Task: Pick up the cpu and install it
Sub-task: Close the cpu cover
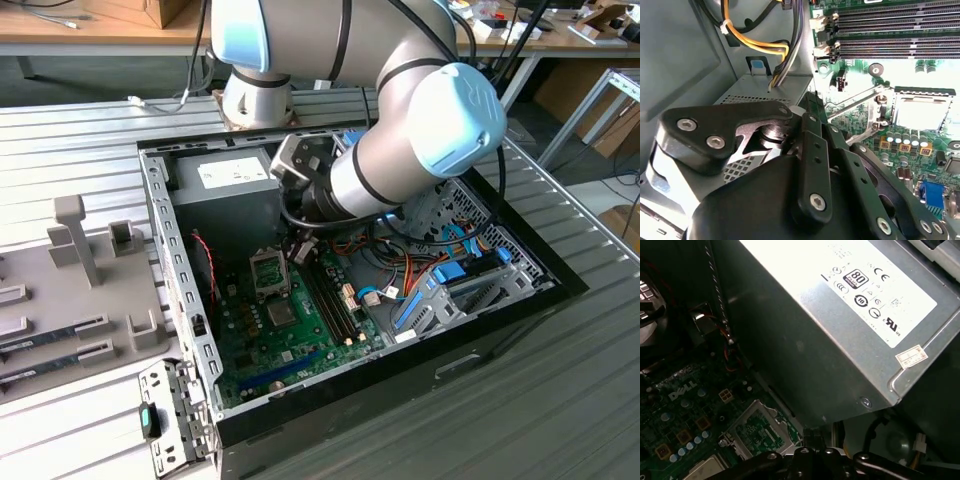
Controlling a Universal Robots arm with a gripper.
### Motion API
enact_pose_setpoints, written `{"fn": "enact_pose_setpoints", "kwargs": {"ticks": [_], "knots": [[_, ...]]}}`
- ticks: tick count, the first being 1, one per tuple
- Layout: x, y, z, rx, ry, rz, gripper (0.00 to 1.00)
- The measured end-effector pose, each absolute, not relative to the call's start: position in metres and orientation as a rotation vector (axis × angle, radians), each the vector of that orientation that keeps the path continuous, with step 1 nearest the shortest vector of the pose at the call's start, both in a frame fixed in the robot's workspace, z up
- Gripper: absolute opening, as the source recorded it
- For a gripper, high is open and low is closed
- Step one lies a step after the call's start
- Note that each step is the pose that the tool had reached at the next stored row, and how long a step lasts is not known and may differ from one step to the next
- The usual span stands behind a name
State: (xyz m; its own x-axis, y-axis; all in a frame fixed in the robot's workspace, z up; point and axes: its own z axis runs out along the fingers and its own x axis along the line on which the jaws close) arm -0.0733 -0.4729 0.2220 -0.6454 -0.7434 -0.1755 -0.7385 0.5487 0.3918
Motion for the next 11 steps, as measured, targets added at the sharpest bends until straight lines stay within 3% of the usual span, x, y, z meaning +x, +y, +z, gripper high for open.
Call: {"fn": "enact_pose_setpoints", "kwargs": {"ticks": [11], "knots": [[-0.0764, -0.4732, 0.2232, 1.321, -2.755, -0.709, 0.11]]}}
